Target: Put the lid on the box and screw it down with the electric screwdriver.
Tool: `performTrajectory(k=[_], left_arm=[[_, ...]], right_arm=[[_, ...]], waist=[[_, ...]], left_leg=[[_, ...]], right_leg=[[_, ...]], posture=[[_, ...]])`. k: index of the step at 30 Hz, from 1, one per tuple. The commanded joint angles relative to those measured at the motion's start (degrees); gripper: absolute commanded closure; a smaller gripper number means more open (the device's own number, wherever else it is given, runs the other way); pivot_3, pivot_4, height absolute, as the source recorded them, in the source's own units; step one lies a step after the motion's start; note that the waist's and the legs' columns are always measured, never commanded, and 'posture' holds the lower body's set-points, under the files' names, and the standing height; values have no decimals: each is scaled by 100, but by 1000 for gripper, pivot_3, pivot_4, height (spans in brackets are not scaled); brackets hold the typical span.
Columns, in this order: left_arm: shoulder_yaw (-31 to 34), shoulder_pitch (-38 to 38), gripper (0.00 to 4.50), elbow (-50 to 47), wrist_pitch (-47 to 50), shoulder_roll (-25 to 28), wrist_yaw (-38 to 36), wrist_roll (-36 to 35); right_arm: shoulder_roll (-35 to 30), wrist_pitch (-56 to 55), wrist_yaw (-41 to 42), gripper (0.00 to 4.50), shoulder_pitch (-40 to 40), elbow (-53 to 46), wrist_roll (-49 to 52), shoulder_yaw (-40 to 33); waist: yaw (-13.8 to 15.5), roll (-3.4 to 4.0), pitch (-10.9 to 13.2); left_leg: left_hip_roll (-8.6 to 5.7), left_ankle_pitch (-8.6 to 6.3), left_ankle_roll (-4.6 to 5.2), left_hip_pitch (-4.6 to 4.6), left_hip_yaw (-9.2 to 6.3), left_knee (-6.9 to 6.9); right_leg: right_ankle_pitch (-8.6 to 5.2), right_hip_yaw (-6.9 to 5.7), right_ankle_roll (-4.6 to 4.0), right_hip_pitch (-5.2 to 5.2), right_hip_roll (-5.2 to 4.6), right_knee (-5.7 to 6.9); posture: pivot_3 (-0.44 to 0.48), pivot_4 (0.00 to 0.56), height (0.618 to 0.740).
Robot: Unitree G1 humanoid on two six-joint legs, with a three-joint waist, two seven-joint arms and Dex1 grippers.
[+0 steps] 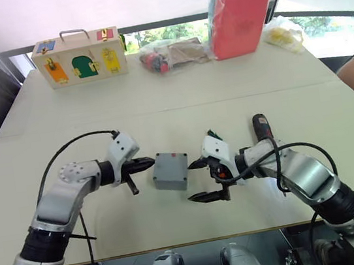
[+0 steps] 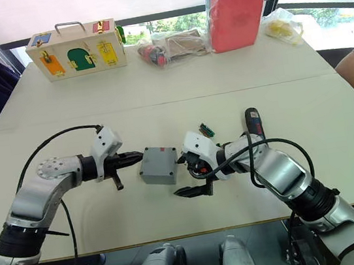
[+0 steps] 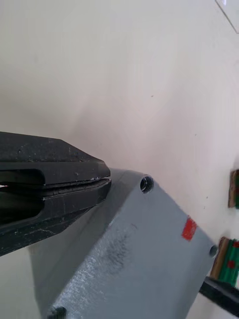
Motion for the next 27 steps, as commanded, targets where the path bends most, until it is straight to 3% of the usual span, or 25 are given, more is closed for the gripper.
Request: performTrajectory(k=[1, 8, 11, 18, 27], left_arm=[[24, 99, 4500, -694, 242, 107, 36, -97], [468, 528, 4500, -1206, 575, 752, -275, -474], [402, 673, 4500, -1067, 446, 808, -355, -472], [240, 588, 4500, -518, 59, 749, -454, -258], [41, 637, 4500, -275, -347, 729, -606, -60]], right_arm=[[-136, 181, -77, 64, -56, -388, 262, -612], [-619, 966, -111, 64, -32, -258, 1118, -2321], [-856, 823, -122, 64, 94, 32, 1039, -2517], [-900, 580, -294, 64, 324, -111, 847, -2065], [-223, 901, -641, 64, 434, -860, 1099, -1159]], waist=[[12, 0, 0], [70, -2, 0], [77, -2, 0], [59, -2, 0], [67, -3, -1]], left_leg=[[0, 0, 0, 0, 0, 0], [2, -6, 10, 2, -2, -1], [2, -10, 18, 3, -5, -1], [2, -10, 17, 3, -2, -1], [2, -11, 18, 2, -2, -1]], right_leg=[[0, 0, 0, 0, 0, 0], [0, 2, -1, 2, -2, -1], [1, -1, -1, 4, -4, 0], [1, 0, -1, 3, -5, -2], [1, 0, -1, 4, -6, -3]], posture=[[0, 150, 740], [0, 150, 740], [0, 150, 740], [0, 150, 740], [0, 150, 740]])
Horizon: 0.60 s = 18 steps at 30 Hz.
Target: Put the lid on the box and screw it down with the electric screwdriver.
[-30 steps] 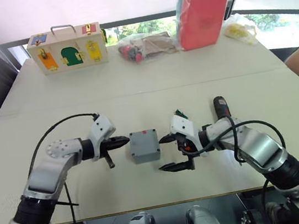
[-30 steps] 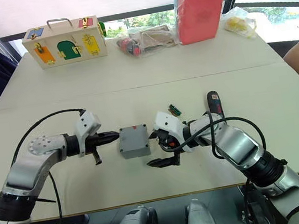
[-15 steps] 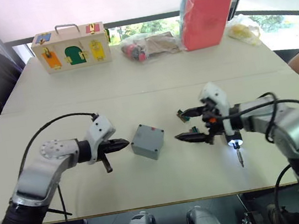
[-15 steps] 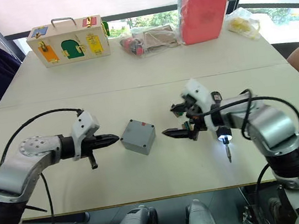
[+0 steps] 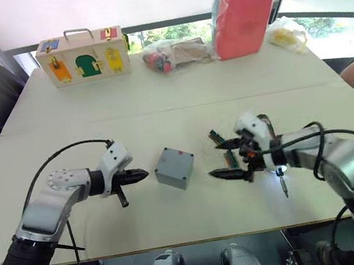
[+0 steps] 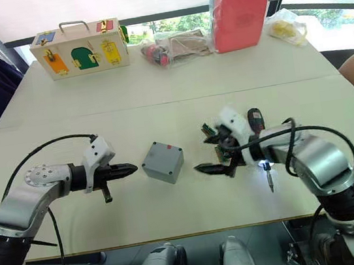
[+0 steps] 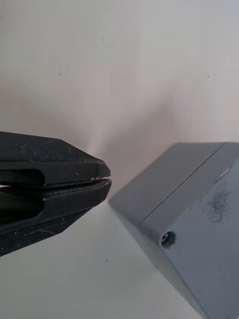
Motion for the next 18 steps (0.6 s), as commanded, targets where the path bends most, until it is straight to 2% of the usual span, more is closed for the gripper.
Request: performTrajectory(k=[1, 8, 18], left_arm=[[-42, 11, 4500, -88, -204, -10, -50, 92], [-213, 105, 4500, -228, -272, -161, -26, 152], [-361, 208, 4500, -388, -293, -337, -78, 147]], right_arm=[[270, 26, -194, 64, -49, -219, 27, 315], [359, -39, -185, 64, -123, -91, -25, 676], [334, -304, -57, 64, -293, 238, -106, 762]], waist=[[0, 0, 0], [0, 0, 0], [-2, 0, 0]], left_leg=[[0, 0, 0, 0, 0, 0], [-1, 5, -9, 0, 0, 0], [-1, 2, -3, 0, 0, 1]], right_leg=[[0, 0, 0, 0, 0, 0], [0, 0, 0, -1, 1, 1], [0, 0, 0, 0, 2, 1]], posture=[[0, 150, 740], [0, 150, 740], [0, 150, 740]])
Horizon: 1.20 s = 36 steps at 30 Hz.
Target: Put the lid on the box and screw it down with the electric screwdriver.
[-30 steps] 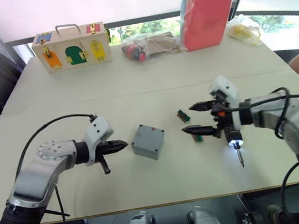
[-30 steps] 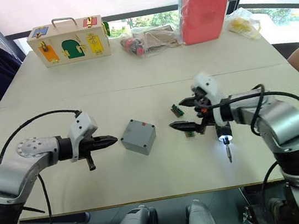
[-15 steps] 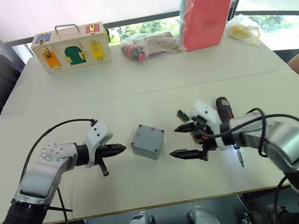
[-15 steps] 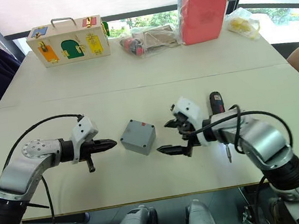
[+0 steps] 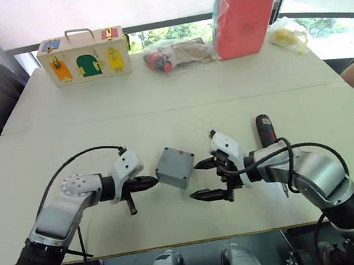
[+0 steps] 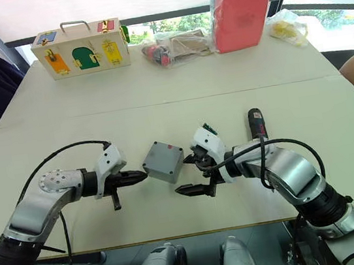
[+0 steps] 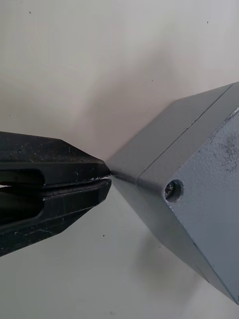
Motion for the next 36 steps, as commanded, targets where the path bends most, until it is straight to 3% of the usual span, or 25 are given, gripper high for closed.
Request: performTrajectory(k=[1, 26, 36], left_arm=[[-50, 36, 4500, -257, -82, -45, -58, -37], [-170, 95, 4500, -978, 532, -146, -154, -552], [582, 571, 4500, -415, -17, 430, -374, -553]], right_arm=[[-27, -172, 72, 64, -125, -31, -32, -40], [95, -561, 209, 64, -203, 373, -428, 91], [37, -553, 248, 64, -141, 314, -509, 99]], waist=[[-1, 0, 0], [-4, 0, 0], [2, 0, 0]], left_leg=[[0, -1, 2, 0, 0, 0], [1, 4, -7, 0, 0, 0], [3, -1, 1, 0, -1, 0]], right_leg=[[0, 0, 0, 0, 0, 0], [0, 0, 0, 0, 3, 0], [0, 0, 0, -2, 3, 0]], posture=[[0, 150, 740], [0, 150, 740], [0, 150, 740]])
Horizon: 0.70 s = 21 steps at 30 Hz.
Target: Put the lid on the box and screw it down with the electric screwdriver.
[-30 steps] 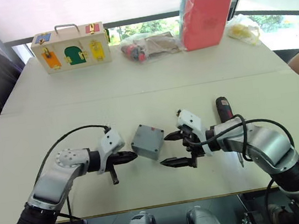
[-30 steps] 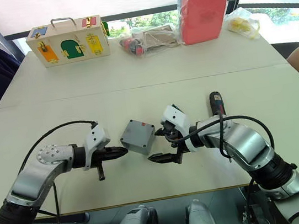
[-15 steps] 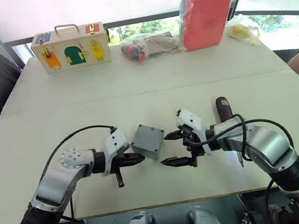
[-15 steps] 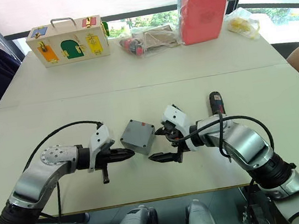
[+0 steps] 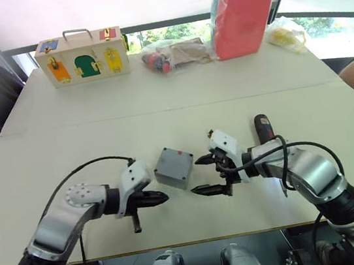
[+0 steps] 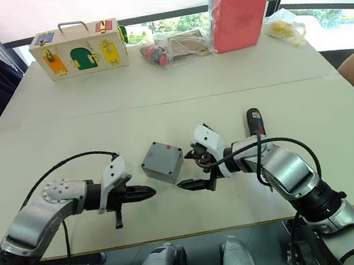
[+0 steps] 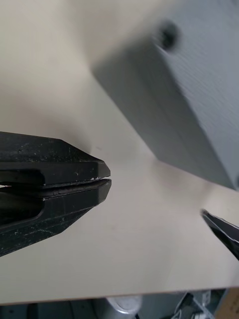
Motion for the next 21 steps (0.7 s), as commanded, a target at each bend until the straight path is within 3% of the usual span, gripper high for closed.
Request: performTrajectory(k=[1, 11, 21], left_arm=[[408, 15, 4500, 307, -382, 108, -35, 32], [111, -767, 4500, 1384, -1062, -449, 316, 638], [-264, -925, 4500, 1022, -741, -778, 141, 604]], right_arm=[[-10, -68, 17, 64, -56, -131, 1, -62], [13, -49, 46, 64, -95, -169, 13, -18], [65, -76, -62, 64, -163, -133, -26, -82]], waist=[[1, 0, 0], [-1, 0, 0], [-10, -1, 0]], left_leg=[[-1, 0, 0, 0, 0, 0], [-3, 1, -1, 0, 0, 0], [-2, 6, -10, 0, 2, 0]], right_leg=[[0, 0, 0, 0, -1, 0], [0, -1, 0, 1, -1, 0], [0, 0, 1, 0, 2, 1]], posture=[[0, 150, 740], [0, 150, 740], [0, 150, 740]])
